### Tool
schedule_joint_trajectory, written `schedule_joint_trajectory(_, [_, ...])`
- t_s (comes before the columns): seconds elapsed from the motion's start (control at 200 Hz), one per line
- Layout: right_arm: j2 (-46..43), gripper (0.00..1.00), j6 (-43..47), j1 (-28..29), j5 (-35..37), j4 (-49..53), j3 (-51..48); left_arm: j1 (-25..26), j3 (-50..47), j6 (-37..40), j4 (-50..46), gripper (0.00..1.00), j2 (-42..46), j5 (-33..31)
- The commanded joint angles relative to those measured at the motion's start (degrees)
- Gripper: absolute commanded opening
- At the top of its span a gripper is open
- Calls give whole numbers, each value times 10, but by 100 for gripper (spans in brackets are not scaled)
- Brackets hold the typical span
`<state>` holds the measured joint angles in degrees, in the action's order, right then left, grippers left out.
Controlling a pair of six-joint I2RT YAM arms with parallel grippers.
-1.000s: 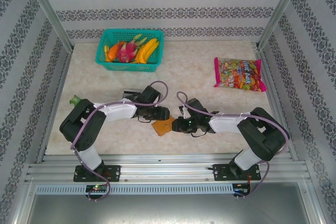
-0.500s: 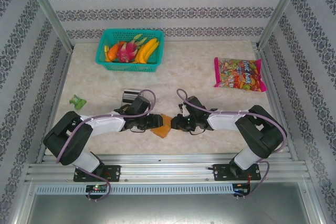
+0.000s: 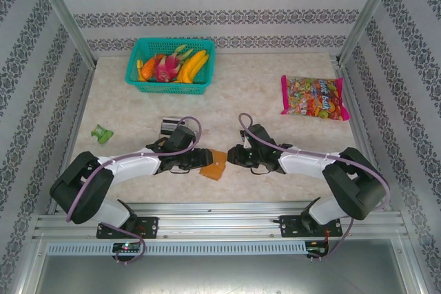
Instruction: Put the credit cards into the card holder
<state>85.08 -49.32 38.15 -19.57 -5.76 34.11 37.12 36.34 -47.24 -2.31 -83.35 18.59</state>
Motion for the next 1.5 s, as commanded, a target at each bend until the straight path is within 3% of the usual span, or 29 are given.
schedule_joint_trajectory(0.0, [23, 20, -5, 9, -12, -9, 26, 1, 11, 2, -28, 56, -1, -41])
schedule_joint_trajectory(0.19, [57, 19, -6, 18, -30, -10, 47, -9, 18, 18, 1, 56, -24, 12])
schedule_joint_trajectory(0.32, [85, 17, -7, 20, 0, 27, 51, -9, 25, 26, 16, 57, -52, 53])
schedule_joint_trajectory(0.545, [106, 16, 4, 9, 12, 32, 34, -8, 32, 31, 27, 51, -64, 89])
schedule_joint_trajectory(0.904, [104, 17, 6, 6, 6, 31, 44, -8, 25, 26, 40, 20, -28, 103])
schedule_joint_trajectory(1.159, [30, 26, 10, 6, 30, 91, 78, -8, -7, -16, 107, 1, -3, 96])
schedule_joint_trajectory(1.254, [2, 29, 5, 12, 41, 101, 82, -7, -13, -24, 123, 0, 0, 91])
schedule_joint_trajectory(1.339, [-5, 41, 3, 32, 74, 125, 96, -7, -17, -28, 133, 0, 5, 88])
schedule_joint_trajectory(1.494, [37, 45, -17, 41, 72, 122, 110, -7, -17, -34, 147, 0, 2, 96])
